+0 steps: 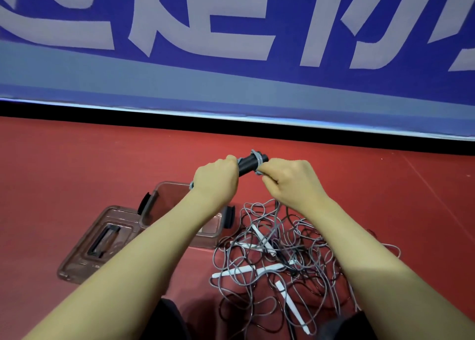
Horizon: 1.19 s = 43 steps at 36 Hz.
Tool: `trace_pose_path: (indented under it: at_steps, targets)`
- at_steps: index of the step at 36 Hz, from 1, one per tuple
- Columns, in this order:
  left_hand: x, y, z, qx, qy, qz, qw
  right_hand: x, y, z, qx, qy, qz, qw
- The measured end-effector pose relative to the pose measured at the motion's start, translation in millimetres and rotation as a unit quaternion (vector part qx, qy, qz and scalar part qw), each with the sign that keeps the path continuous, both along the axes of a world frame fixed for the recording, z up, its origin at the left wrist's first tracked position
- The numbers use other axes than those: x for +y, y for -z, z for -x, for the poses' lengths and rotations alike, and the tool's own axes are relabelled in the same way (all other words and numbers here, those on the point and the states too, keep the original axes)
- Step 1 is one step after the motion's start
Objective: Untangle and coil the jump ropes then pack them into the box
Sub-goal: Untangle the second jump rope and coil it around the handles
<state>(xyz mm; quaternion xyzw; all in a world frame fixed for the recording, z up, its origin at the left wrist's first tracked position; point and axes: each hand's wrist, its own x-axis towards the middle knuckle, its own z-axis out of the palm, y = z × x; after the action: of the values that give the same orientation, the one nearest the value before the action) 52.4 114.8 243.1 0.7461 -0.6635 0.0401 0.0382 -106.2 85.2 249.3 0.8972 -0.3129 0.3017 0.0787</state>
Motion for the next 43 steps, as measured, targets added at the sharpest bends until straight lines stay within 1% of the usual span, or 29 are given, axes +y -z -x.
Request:
trace_pose_path:
  at_steps: [1, 3, 5, 6, 7, 9, 10, 13, 15, 16, 19, 21, 24, 26, 27, 30, 31, 33, 35, 36, 38, 43]
  targets:
    - [0, 1, -1, -0.014, 0.008, -0.009, 1.000, -1, 4, 0, -0.019, -0.008, 0.013, 1.000]
    - [1, 3, -3, -0.042, 0.032, -0.029, 0.998, 1, 5, -3, -0.093, -0.017, -0.023, 0.995]
    - [2, 4, -2, -0.065, 0.061, -0.044, 0.995, 4, 2, -9, -0.203, 0.001, -0.113, 0.973]
    - [3, 4, -2, -0.082, 0.078, -0.046, 0.993, 5, 0, -12, -0.239, 0.017, -0.161, 0.958]
    - [3, 4, -2, -0.099, 0.094, -0.042, 0.990, 5, -1, -14, -0.256, 0.035, -0.203, 0.945]
    - [3, 5, -3, -0.130, 0.127, -0.028, 0.983, 2, -2, -16, -0.259, 0.068, -0.263, 0.927]
    - [4, 5, -4, -0.143, 0.140, -0.022, 0.979, 0, -2, -16, -0.255, 0.083, -0.278, 0.923]
    - [3, 5, -8, -0.142, 0.180, 0.004, 0.973, -7, -2, -14, -0.244, 0.116, -0.314, 0.910]
    - [0, 5, -12, -0.118, 0.224, 0.058, 0.966, -11, -3, -11, -0.242, 0.116, -0.340, 0.901]
    - [-2, 5, -16, -0.098, 0.255, 0.095, 0.957, -12, -4, -9, -0.243, 0.113, -0.354, 0.896]
    - [-5, 0, -23, -0.028, 0.326, 0.164, 0.931, -17, -7, -2, -0.250, 0.096, -0.407, 0.873]
    - [-6, -3, -24, -0.018, 0.355, 0.190, 0.915, -19, -7, 1, -0.253, 0.081, -0.446, 0.855]
    - [-2, -14, -18, 0.007, 0.374, 0.209, 0.904, -18, -9, 1, -0.260, 0.054, -0.466, 0.844]
    - [2, -16, -13, 0.065, 0.363, 0.209, 0.905, -17, -13, -1, -0.271, 0.036, -0.465, 0.842]
    - [5, -17, -11, 0.108, 0.346, 0.207, 0.909, -16, -14, -4, -0.270, 0.031, -0.453, 0.849]
    - [11, -16, -3, 0.244, 0.250, 0.171, 0.921, -15, -13, -9, -0.220, 0.050, -0.390, 0.893]
    - [11, -16, -1, 0.276, 0.221, 0.164, 0.921, -16, -12, -11, -0.204, 0.062, -0.380, 0.900]
    - [7, -17, 3, 0.336, 0.157, 0.167, 0.914, -15, -10, -11, -0.197, 0.075, -0.391, 0.896]
    - [1, -19, 1, 0.391, 0.076, 0.177, 0.900, -13, -9, -11, -0.170, 0.083, -0.396, 0.899]
    - [-3, -18, -2, 0.392, 0.042, 0.173, 0.903, -12, -9, -10, -0.148, 0.086, -0.393, 0.904]
    - [-8, -13, -9, 0.354, 0.003, 0.144, 0.924, -10, -8, -10, -0.111, 0.089, -0.386, 0.911]
    - [-9, -7, -8, 0.285, -0.029, 0.093, 0.953, -6, -10, -8, -0.072, 0.091, -0.366, 0.923]
